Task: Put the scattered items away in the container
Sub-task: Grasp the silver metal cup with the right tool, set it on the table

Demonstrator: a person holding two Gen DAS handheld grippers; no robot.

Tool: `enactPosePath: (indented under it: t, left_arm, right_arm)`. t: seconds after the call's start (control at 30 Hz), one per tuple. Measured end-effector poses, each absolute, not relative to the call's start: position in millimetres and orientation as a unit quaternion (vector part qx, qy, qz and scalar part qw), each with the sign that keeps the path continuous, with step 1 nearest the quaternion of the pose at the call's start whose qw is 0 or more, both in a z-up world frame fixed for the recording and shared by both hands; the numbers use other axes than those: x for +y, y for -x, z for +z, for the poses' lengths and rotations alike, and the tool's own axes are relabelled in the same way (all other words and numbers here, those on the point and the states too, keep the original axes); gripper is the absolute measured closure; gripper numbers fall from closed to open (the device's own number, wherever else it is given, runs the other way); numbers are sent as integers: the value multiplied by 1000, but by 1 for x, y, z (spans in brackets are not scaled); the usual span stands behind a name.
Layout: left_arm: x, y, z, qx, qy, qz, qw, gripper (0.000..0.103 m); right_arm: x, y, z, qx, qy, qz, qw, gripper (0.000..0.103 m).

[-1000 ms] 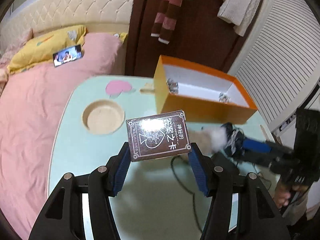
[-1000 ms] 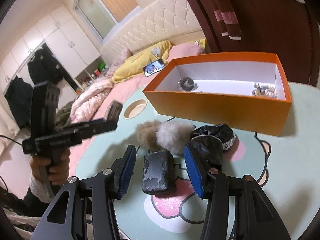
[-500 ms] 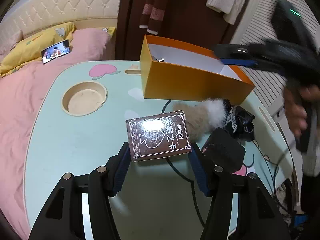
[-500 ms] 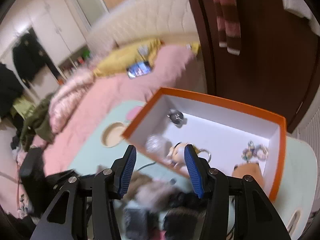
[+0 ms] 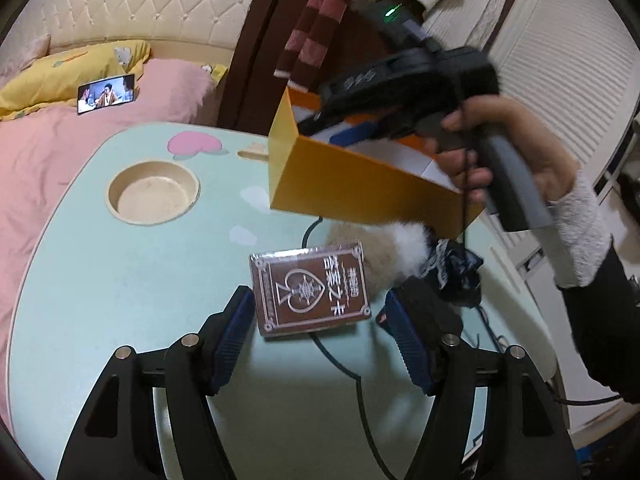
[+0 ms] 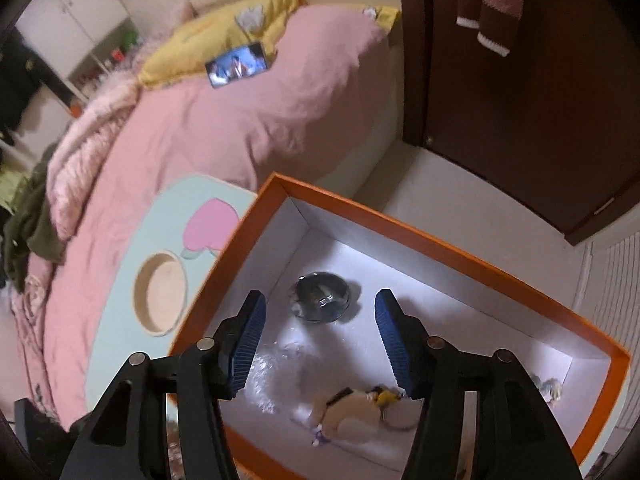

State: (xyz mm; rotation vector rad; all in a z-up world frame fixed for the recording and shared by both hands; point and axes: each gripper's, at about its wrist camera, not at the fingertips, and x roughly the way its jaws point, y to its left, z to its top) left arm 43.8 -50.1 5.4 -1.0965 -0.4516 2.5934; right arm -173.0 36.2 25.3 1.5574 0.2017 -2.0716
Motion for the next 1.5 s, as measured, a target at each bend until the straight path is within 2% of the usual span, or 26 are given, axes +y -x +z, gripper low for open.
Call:
enactPosePath:
  t: [0.1, 0.13, 0.17, 0.37, 0.53, 0.7, 0.83, 1.07, 1.17, 1.33, 1.5]
  left_arm:
    - [-54, -43, 5, -168, 382, 897, 143, 34]
    - [-55, -42, 5, -172, 382, 896, 144, 34]
    - [-56, -43, 5, -177, 381, 896, 147, 34]
    - [-55, -51, 13, -185, 358, 891, 208, 34]
    - [-48, -52, 16, -171, 361, 891, 215, 34]
    - [-45, -55, 19, -171, 354, 886, 248, 34]
    - [-40, -58, 21, -161, 361, 878, 269, 34]
    - [-40, -65, 16, -177, 378, 875, 245, 34]
    - [-43, -68, 15, -186, 385, 874, 232, 28]
    - [-47, -68, 21, -188, 384, 877, 219, 27]
    - [-54, -56, 40, -196, 372, 880, 222, 27]
  right_arm:
    - [30, 172, 16, 98, -584, -760, 268, 49]
    - [29, 171, 14, 107, -583, -760, 267, 54]
    - [28, 171, 12, 117, -580, -761, 266, 67]
    - [35, 168, 14, 108, -564, -771, 274, 68]
    - [48, 156, 39, 72, -529, -797, 282, 68]
    - [75, 116, 78, 36, -482, -817, 314, 67]
    - [95, 79, 87, 26, -466, -821, 330, 67]
    - [129, 19, 67, 11, -475, -815, 332, 67]
    - [137, 2, 52, 6, -488, -807, 333, 67]
    - [149, -12, 39, -7, -482, -817, 317, 67]
    - [141, -29, 38, 57, -451, -837, 304, 67]
